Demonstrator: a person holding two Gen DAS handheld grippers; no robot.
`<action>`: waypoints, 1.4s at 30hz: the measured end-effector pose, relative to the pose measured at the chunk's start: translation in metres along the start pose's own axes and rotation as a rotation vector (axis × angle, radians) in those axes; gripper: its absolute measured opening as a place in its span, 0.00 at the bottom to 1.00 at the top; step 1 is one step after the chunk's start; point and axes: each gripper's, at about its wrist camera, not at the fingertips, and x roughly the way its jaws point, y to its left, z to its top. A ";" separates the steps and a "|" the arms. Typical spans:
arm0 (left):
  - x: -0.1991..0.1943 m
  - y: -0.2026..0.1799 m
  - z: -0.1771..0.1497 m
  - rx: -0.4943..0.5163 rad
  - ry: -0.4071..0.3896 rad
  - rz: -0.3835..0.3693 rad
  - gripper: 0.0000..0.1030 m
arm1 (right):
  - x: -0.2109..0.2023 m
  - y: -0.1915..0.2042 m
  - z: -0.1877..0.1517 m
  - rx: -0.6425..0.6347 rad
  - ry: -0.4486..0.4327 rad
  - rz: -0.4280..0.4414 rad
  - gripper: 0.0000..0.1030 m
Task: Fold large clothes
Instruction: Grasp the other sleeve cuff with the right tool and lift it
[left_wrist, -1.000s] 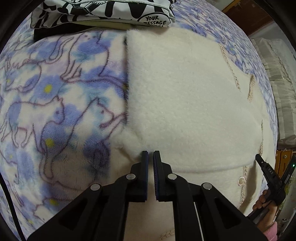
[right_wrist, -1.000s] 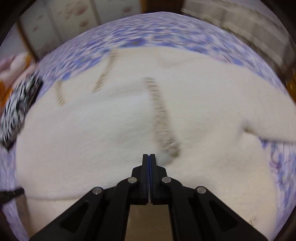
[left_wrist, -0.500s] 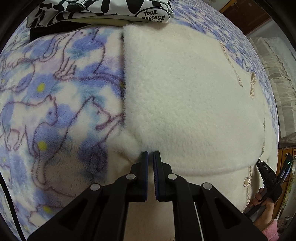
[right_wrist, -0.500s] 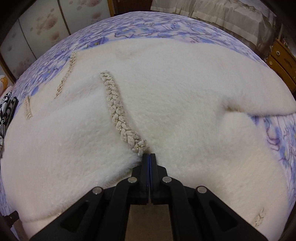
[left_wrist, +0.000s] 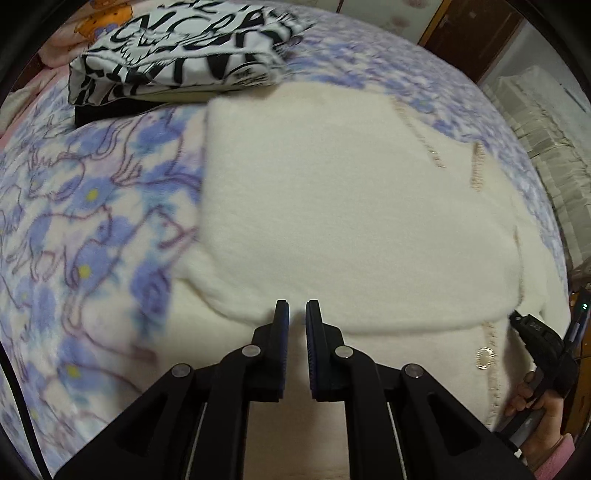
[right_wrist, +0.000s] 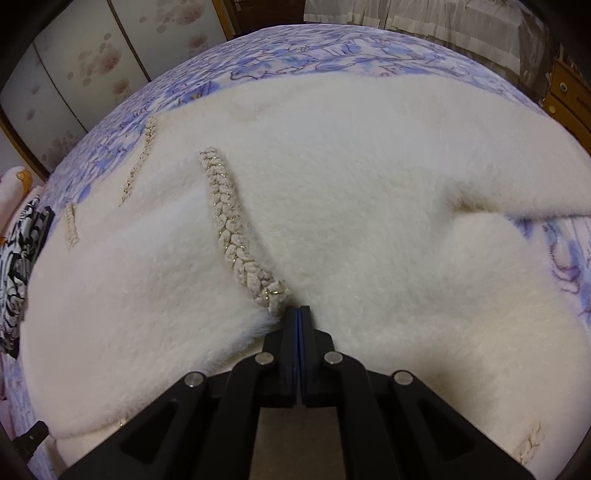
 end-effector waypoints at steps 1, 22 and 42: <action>-0.002 -0.010 -0.006 0.010 -0.003 0.002 0.09 | 0.000 -0.003 0.001 -0.007 0.006 0.025 0.00; -0.028 -0.314 -0.107 0.126 0.103 -0.041 0.36 | -0.086 -0.123 -0.010 -0.270 0.309 0.397 0.22; -0.008 -0.501 -0.130 0.440 0.199 -0.067 0.55 | -0.126 -0.395 0.033 0.365 0.144 0.243 0.48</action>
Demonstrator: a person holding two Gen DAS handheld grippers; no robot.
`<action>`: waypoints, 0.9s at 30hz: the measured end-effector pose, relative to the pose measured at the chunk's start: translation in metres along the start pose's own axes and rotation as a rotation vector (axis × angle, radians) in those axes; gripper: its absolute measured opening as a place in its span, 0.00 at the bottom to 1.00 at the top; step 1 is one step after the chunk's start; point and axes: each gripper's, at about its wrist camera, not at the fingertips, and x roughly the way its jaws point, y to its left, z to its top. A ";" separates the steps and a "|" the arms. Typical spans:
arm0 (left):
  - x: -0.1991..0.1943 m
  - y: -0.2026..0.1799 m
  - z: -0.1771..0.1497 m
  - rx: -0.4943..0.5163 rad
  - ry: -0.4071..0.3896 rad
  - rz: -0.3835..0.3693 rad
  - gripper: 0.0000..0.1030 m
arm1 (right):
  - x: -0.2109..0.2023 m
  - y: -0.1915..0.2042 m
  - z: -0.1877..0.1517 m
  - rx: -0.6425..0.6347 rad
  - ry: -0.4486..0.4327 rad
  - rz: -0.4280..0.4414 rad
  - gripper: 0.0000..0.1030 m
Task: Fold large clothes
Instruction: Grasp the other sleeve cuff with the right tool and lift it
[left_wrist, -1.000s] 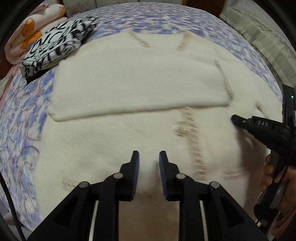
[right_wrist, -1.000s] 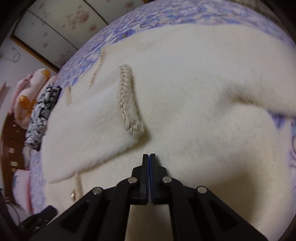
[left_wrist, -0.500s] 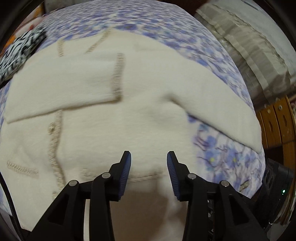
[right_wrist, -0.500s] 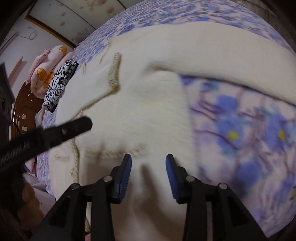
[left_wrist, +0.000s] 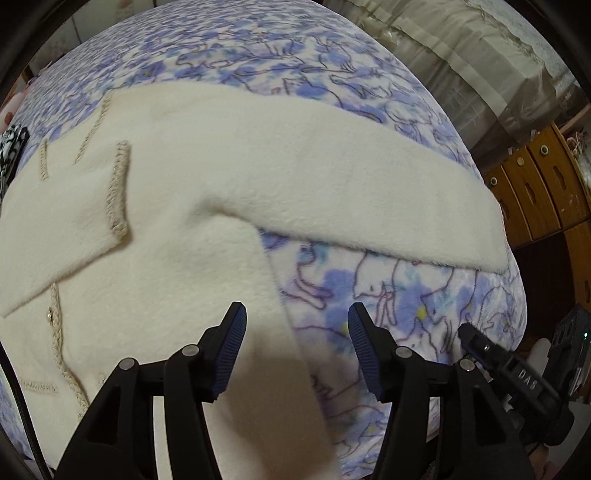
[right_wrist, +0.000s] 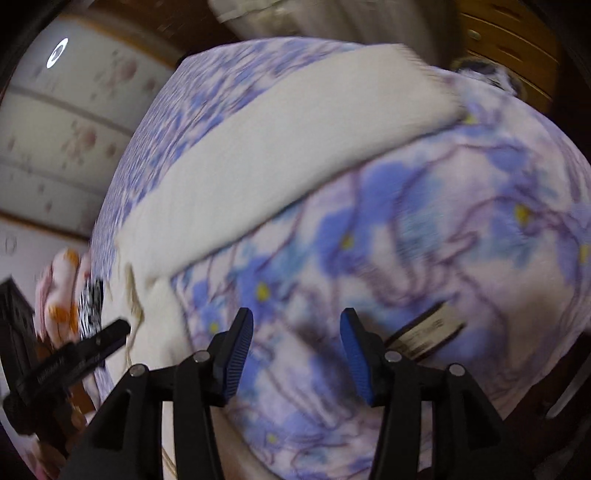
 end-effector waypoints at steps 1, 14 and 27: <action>0.003 -0.006 0.002 0.006 0.005 -0.001 0.56 | -0.001 -0.007 0.005 0.030 -0.022 0.002 0.48; 0.025 -0.049 0.028 0.056 0.046 0.015 0.57 | -0.005 -0.070 0.069 0.207 -0.191 0.050 0.48; 0.031 -0.035 0.037 -0.004 0.056 0.039 0.58 | -0.001 -0.083 0.102 0.318 -0.299 0.036 0.47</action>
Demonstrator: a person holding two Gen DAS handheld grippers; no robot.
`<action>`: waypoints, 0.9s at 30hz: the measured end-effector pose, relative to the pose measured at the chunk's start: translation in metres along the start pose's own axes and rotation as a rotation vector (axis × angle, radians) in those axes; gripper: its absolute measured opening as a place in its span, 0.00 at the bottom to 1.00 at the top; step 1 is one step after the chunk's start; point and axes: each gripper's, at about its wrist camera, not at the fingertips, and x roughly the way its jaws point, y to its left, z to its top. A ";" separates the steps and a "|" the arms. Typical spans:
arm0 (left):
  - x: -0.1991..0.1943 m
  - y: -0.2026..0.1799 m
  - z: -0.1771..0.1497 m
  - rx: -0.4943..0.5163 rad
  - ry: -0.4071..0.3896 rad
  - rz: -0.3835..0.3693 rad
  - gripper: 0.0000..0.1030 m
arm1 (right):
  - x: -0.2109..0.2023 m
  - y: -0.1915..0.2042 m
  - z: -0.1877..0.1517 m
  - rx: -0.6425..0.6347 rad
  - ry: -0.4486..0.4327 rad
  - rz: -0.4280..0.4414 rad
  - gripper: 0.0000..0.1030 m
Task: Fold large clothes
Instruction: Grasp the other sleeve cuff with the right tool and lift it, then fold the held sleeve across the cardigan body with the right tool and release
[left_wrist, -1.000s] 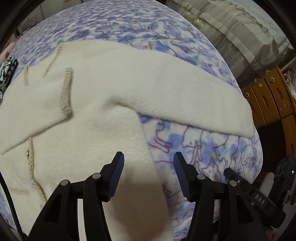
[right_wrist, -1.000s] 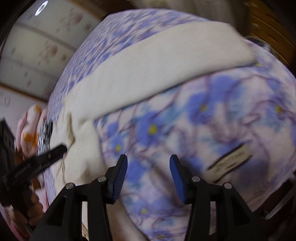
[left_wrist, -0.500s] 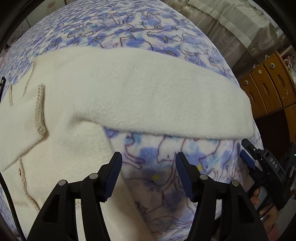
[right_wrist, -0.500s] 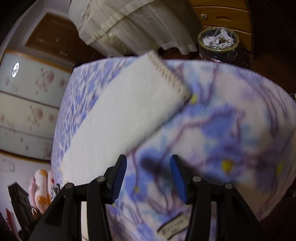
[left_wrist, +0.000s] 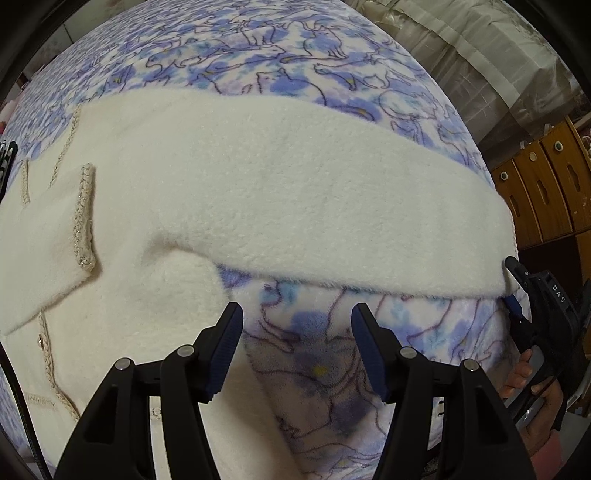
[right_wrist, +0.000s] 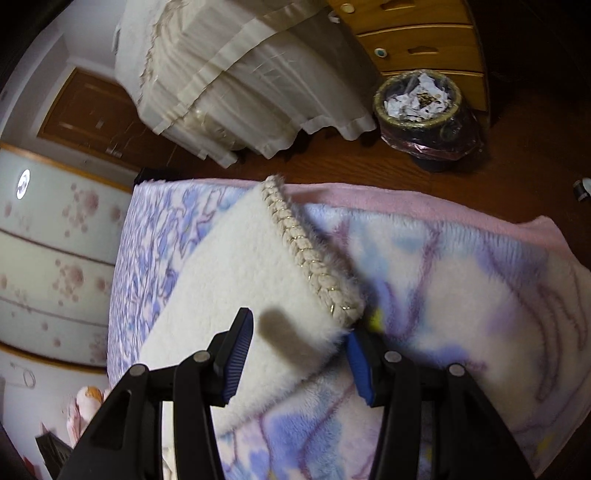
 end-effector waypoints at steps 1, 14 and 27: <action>0.000 0.001 0.000 -0.002 -0.002 0.000 0.58 | -0.001 0.000 0.000 0.002 -0.006 -0.002 0.47; -0.013 0.054 -0.008 -0.070 -0.054 -0.001 0.58 | -0.018 0.029 -0.008 0.027 -0.120 -0.110 0.08; -0.058 0.186 -0.044 -0.134 -0.094 -0.007 0.72 | -0.076 0.170 -0.073 -0.297 -0.347 -0.036 0.07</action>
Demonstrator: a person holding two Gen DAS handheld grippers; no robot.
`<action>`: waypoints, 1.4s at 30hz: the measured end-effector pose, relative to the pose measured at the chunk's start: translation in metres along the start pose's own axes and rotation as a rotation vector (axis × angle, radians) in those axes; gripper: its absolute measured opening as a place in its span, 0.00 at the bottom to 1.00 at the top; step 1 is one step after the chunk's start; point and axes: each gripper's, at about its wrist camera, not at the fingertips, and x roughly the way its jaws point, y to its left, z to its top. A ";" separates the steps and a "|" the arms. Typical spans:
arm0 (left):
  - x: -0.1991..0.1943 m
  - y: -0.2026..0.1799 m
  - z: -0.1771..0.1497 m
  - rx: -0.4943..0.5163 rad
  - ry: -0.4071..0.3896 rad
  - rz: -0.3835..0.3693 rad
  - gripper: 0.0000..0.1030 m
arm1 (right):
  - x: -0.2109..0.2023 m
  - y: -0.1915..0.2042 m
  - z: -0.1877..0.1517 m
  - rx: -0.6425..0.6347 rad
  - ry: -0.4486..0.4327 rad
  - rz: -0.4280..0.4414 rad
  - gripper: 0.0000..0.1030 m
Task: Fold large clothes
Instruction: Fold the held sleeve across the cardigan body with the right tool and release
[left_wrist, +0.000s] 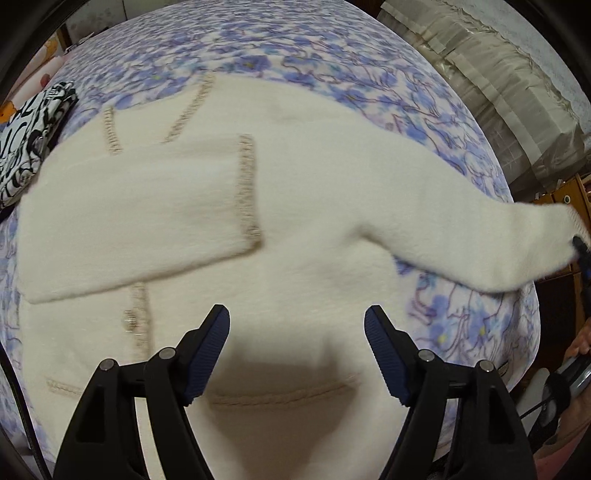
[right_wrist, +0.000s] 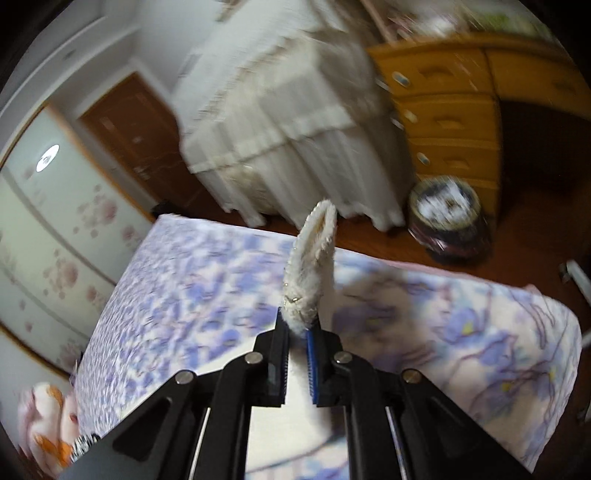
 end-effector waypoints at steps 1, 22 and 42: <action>-0.005 0.012 -0.001 0.002 -0.003 0.000 0.72 | -0.008 0.021 -0.005 -0.046 -0.013 0.009 0.07; -0.052 0.247 -0.023 -0.157 -0.062 -0.089 0.79 | -0.017 0.289 -0.264 -0.894 0.188 0.291 0.07; -0.015 0.261 -0.002 -0.211 -0.008 -0.288 0.79 | 0.035 0.306 -0.369 -0.972 0.500 0.363 0.29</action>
